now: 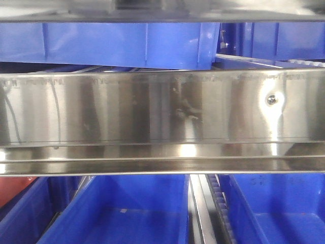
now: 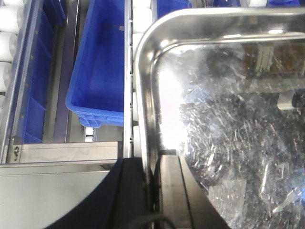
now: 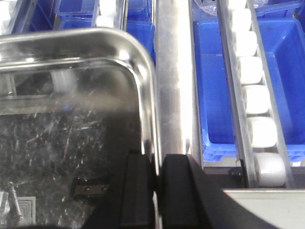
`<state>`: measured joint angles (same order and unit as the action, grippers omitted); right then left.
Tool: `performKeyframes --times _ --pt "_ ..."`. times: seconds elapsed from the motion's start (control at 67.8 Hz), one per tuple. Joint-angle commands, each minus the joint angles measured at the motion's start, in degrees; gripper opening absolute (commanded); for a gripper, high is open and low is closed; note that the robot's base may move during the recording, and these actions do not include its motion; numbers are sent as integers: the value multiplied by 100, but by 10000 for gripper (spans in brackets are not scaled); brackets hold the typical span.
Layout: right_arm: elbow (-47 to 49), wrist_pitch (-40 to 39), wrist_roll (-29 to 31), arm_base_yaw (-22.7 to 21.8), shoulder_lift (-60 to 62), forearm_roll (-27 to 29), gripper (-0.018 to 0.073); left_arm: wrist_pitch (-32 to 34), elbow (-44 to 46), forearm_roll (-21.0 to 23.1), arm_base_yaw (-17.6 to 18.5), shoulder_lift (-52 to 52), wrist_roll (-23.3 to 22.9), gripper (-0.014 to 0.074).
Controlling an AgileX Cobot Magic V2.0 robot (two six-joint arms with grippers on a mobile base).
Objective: Stack silver trays without gaps
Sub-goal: 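Lift the silver tray up off the shelf with both grippers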
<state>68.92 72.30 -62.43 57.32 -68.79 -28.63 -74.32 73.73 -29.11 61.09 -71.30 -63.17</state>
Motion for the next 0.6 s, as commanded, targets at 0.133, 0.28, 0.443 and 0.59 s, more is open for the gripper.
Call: performKeyframes --times 0.133,0.28,0.443,0.59 --pt "59 -726 17 50 51 -57 -15 436 16 185 96 19 130 -16" --pt "59 -726 17 50 51 -57 -15 449 16 131 96 19 130 -16" --pt "59 -726 17 50 51 -57 -15 503 16 -58 96 19 130 -16" --pt "59 -715 17 50 51 -57 -15 503 16 -253 96 19 130 -16"
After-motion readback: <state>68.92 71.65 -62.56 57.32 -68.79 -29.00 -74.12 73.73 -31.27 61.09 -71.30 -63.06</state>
